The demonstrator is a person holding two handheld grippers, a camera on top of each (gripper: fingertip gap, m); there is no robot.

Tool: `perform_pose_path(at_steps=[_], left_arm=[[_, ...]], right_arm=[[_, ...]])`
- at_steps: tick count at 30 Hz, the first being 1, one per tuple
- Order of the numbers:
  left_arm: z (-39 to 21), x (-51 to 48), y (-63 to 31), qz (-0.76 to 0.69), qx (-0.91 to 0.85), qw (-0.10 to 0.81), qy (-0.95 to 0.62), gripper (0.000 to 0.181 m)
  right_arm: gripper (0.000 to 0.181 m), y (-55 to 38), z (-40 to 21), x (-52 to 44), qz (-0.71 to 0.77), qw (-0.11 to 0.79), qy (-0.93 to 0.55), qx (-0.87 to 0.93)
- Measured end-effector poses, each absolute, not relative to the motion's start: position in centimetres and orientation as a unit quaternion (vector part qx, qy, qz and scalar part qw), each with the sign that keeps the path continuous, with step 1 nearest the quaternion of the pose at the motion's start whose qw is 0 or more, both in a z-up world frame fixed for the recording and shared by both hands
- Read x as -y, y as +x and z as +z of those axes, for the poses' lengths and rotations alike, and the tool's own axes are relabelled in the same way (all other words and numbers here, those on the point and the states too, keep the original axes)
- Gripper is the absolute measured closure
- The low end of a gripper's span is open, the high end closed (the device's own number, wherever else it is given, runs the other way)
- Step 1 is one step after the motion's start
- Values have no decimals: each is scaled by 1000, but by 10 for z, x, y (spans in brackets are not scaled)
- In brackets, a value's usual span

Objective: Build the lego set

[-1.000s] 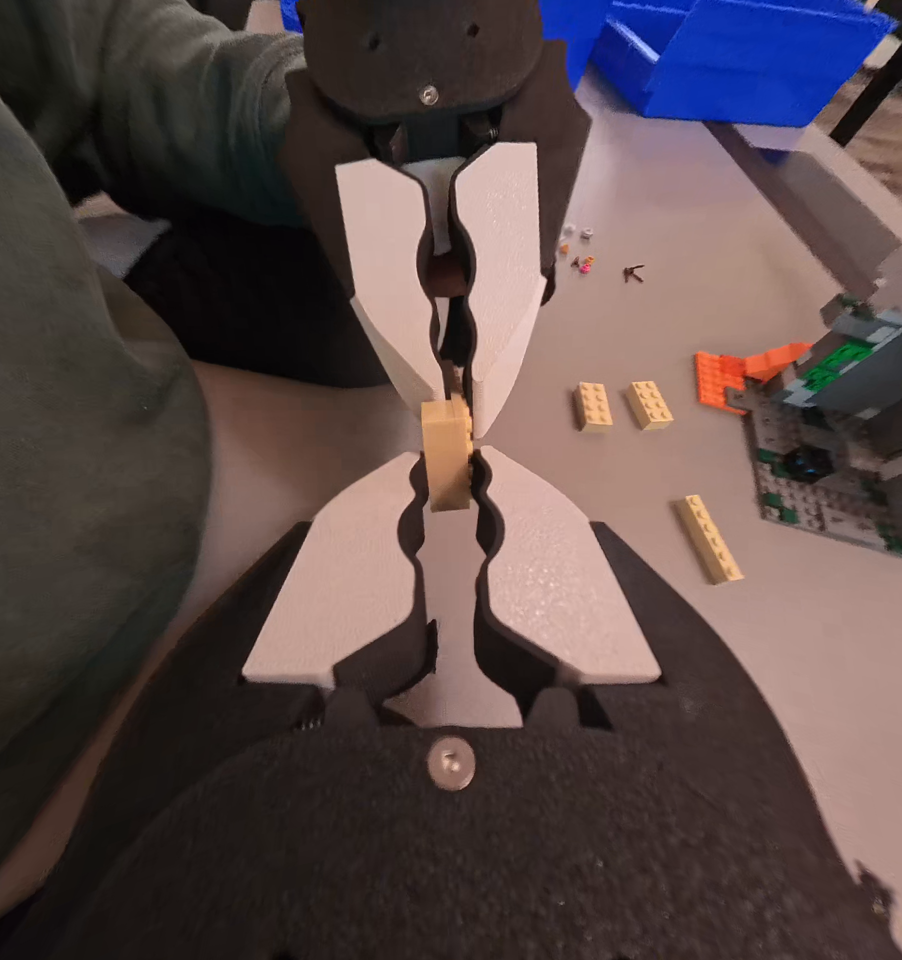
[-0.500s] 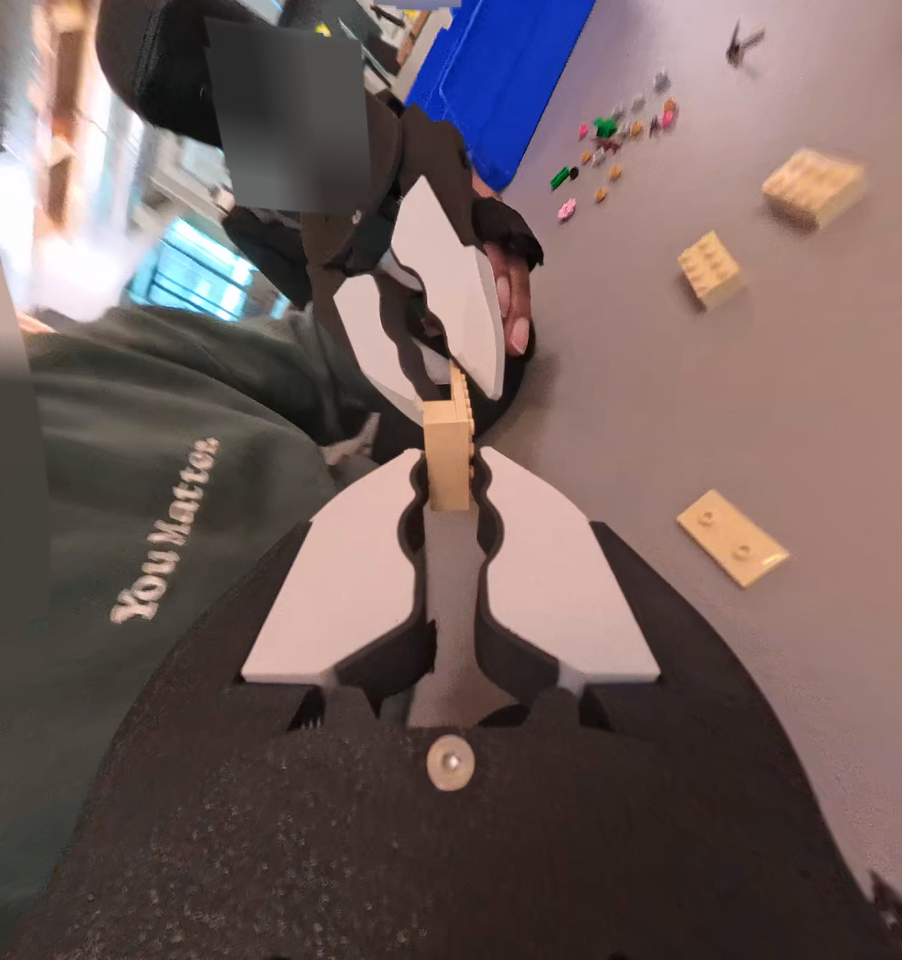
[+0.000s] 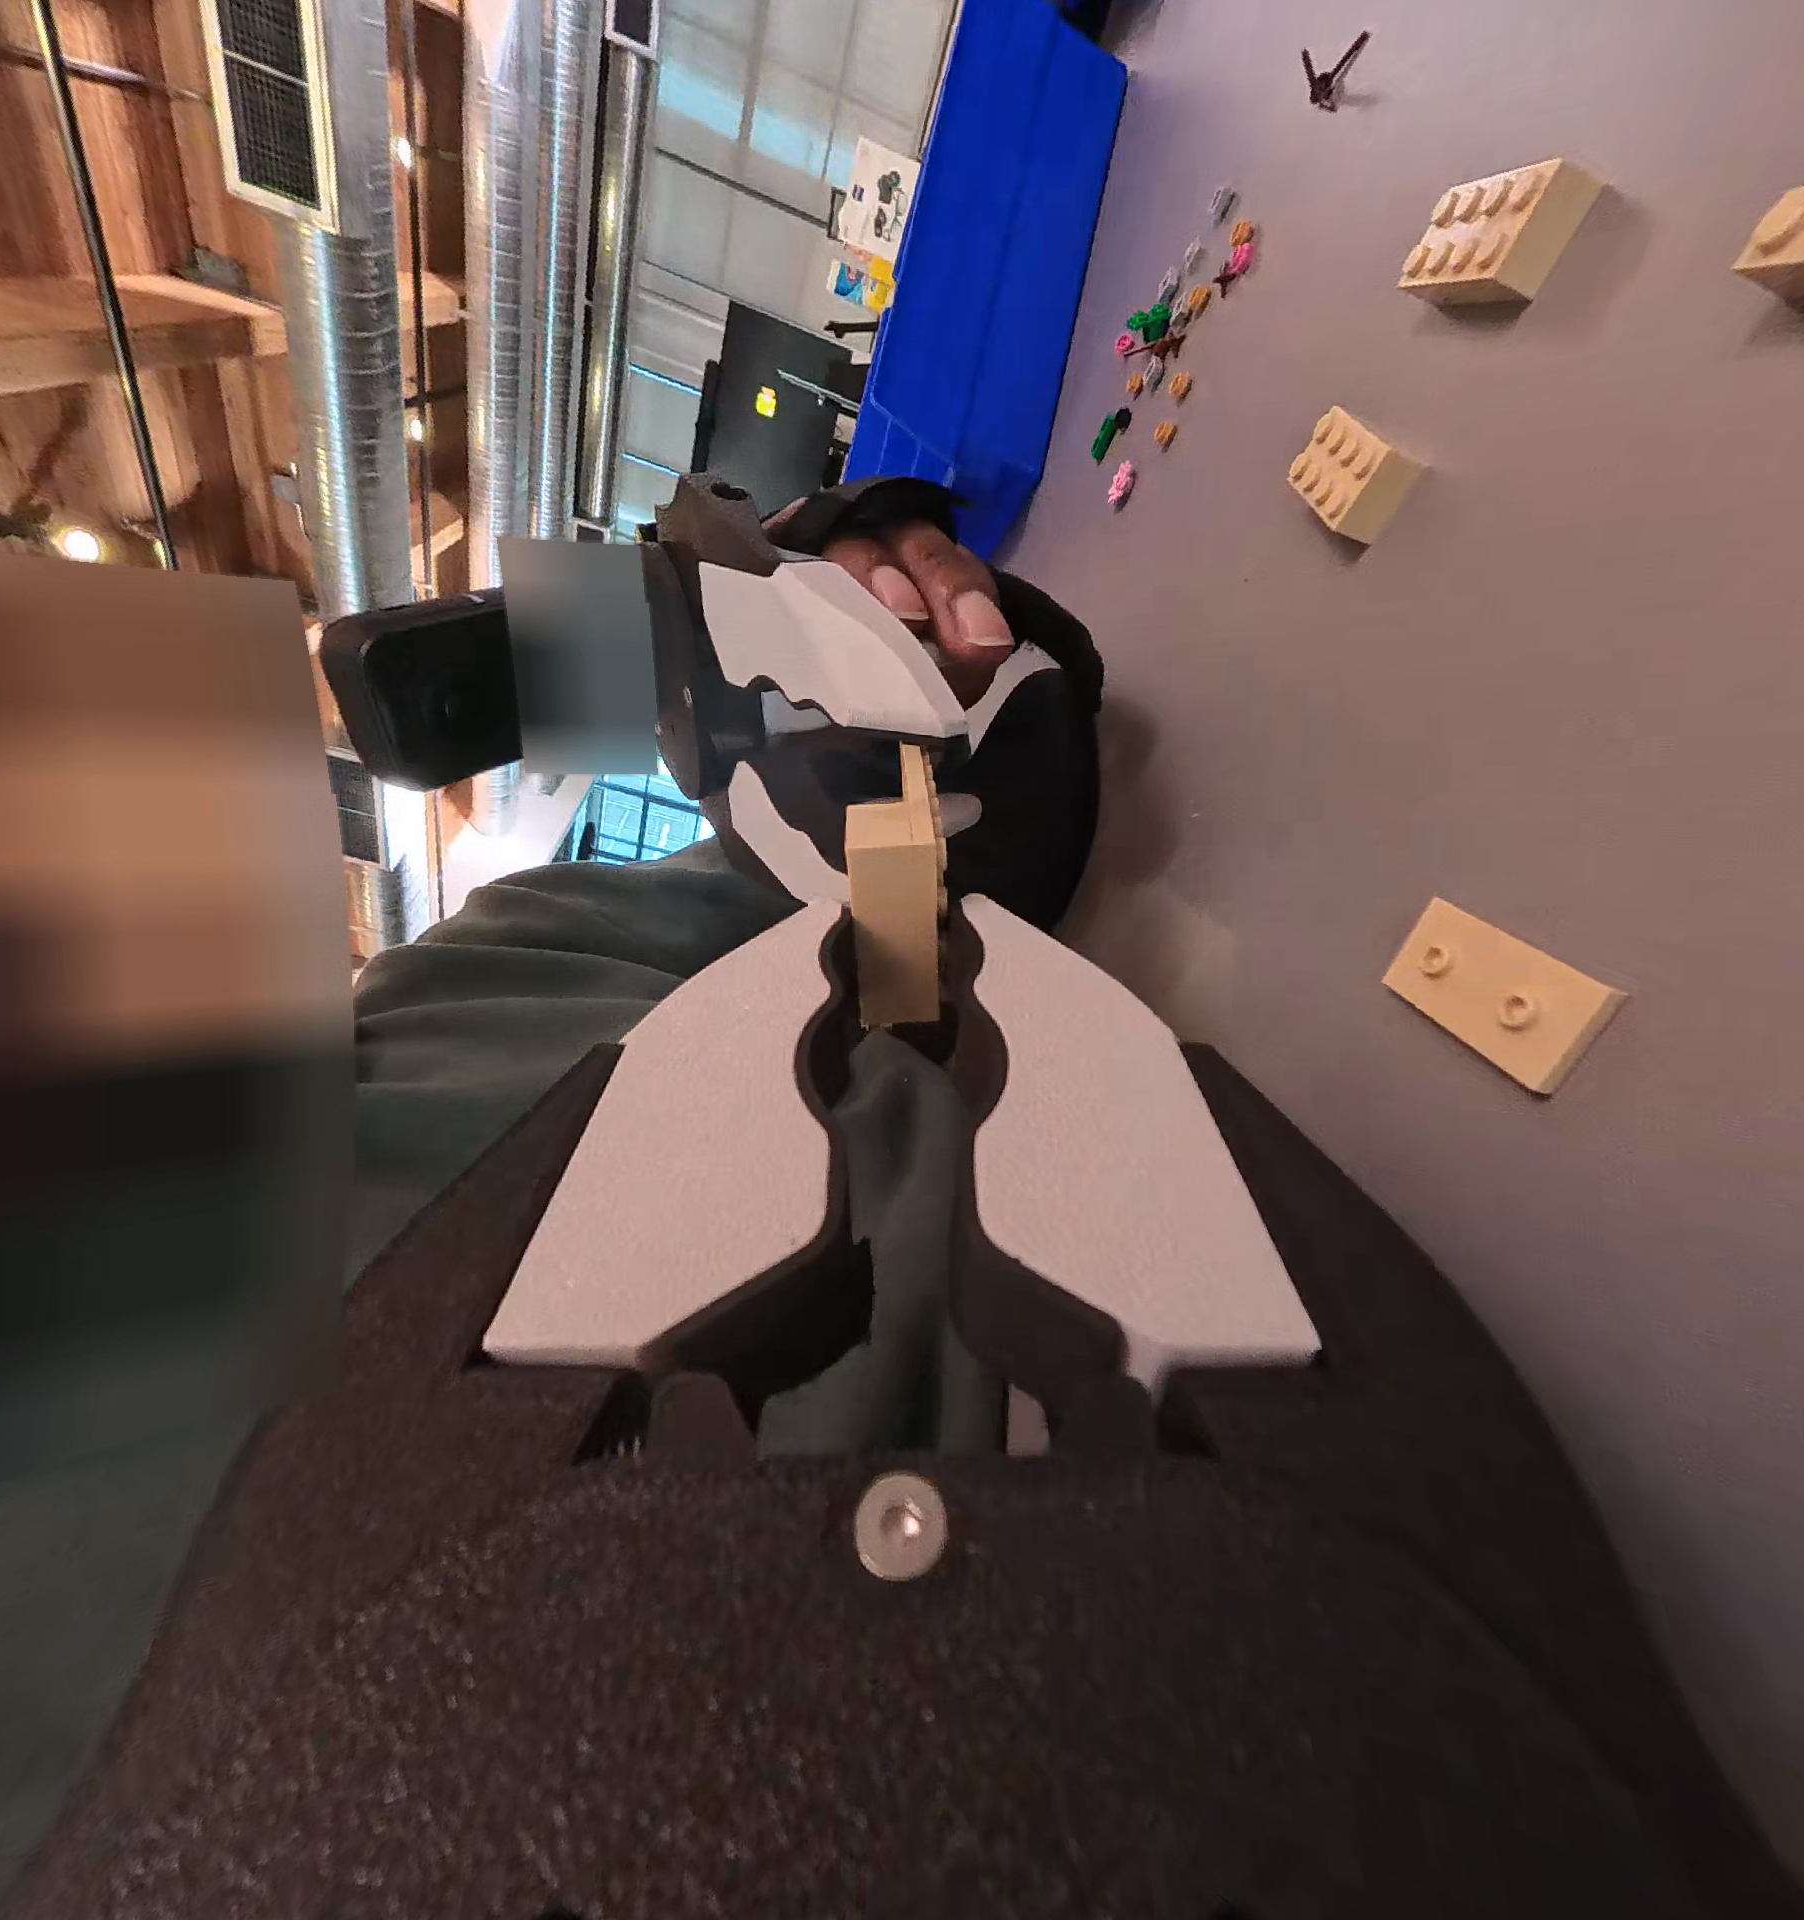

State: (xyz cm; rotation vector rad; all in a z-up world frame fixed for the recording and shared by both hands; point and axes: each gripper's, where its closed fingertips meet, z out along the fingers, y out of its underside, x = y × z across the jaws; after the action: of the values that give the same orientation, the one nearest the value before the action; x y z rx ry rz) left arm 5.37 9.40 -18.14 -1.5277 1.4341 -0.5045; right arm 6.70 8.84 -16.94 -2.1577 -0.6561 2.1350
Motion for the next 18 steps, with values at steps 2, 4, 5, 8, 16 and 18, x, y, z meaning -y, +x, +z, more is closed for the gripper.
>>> perform_pose_path(at_steps=[2,4,5,8,16,18], left_arm=[[-182,-93,54,-215,-585,469,-626,146],[-185,-94,51,-230,-581,457,-633,146],[-186,-93,49,-244,-578,449,-636,146],[-197,-94,43,-266,-576,409,-656,146],[-227,-93,40,-271,-575,340,-693,146],[-232,-92,40,-272,-572,331,-700,146]], right_arm=[[158,69,-168,-88,687,26,-690,226],[148,74,-168,-94,659,63,-700,269],[146,79,-170,-99,630,95,-708,305],[146,94,-185,-116,494,190,-725,441],[150,94,-221,-172,217,254,-688,644],[150,87,-229,-191,173,255,-673,673]])
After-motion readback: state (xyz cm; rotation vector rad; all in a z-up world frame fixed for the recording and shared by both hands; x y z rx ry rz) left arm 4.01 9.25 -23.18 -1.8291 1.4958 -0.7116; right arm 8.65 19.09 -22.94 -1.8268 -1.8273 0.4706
